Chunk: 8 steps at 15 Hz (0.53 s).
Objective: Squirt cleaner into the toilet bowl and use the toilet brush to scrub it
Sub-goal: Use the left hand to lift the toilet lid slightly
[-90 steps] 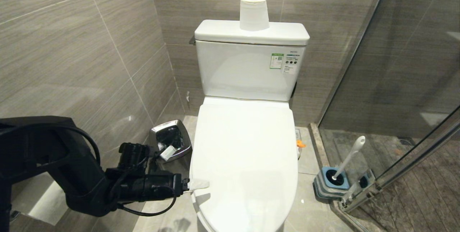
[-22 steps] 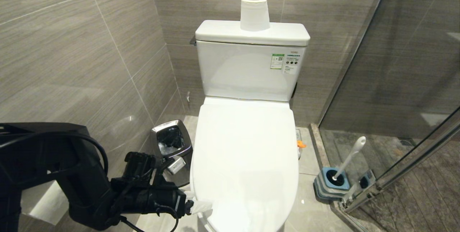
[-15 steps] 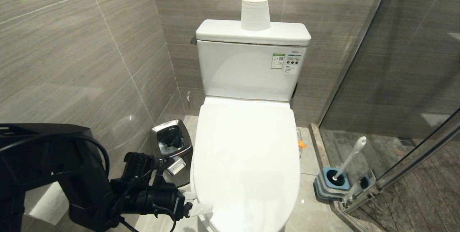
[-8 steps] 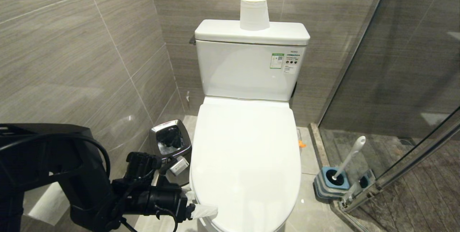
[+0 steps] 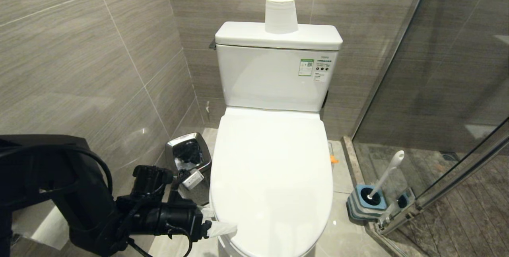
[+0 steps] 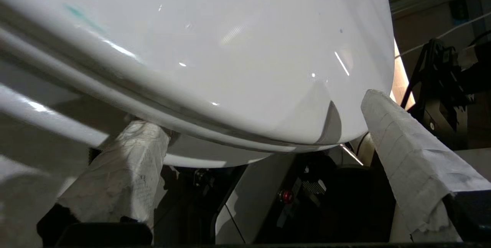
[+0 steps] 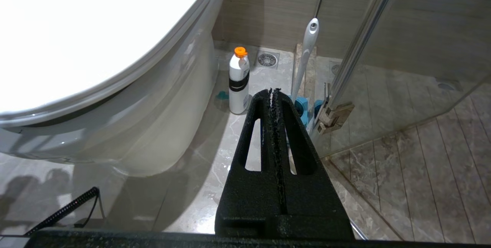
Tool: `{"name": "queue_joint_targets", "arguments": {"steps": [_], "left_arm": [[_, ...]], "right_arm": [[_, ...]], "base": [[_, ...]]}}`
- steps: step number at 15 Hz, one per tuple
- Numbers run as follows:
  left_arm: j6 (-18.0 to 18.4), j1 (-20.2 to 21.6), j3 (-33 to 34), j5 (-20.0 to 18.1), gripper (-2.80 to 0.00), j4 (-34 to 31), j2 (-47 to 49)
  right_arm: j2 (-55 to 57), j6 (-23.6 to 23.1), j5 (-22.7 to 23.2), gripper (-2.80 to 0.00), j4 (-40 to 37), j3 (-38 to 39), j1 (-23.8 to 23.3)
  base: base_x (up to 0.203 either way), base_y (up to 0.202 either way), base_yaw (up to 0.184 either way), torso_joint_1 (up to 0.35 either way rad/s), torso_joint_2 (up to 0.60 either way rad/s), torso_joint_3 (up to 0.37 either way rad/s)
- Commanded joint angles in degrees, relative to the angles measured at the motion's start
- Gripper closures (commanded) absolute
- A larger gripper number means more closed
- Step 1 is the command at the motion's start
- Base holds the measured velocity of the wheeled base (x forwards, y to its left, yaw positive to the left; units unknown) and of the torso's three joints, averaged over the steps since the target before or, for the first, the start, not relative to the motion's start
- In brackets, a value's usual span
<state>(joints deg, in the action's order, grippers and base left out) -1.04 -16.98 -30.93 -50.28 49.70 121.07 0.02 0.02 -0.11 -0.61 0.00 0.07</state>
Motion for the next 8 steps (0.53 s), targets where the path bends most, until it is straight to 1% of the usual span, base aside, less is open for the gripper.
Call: {"name": "queue_joint_targets", "arguments": {"steps": [1, 5, 8], "left_arm": [[-0.5, 0.9, -0.2, 0.2, -2.8, 0.3, -1.3], [-1.4, 1.5, 0.3, 0.2, -2.8, -0.3, -2.6], [-1.6, 0.7, 0.4, 0.0, -2.8, -0.5, -2.7]], "right_arm": [[-0.1, 0.0, 0.0, 0.0, 0.0, 0.1, 0.0], [0.0, 0.0, 0.0, 0.0, 0.0, 0.1, 0.0], [0.0, 0.0, 0.0, 0.0, 0.0, 0.1, 0.0]], "base": [[0.0, 0.0, 0.0, 0.0, 0.0, 0.0], [0.0, 0.0, 0.0, 0.0, 0.0, 0.0], [0.0, 0.0, 0.0, 0.0, 0.0, 0.0]]}}
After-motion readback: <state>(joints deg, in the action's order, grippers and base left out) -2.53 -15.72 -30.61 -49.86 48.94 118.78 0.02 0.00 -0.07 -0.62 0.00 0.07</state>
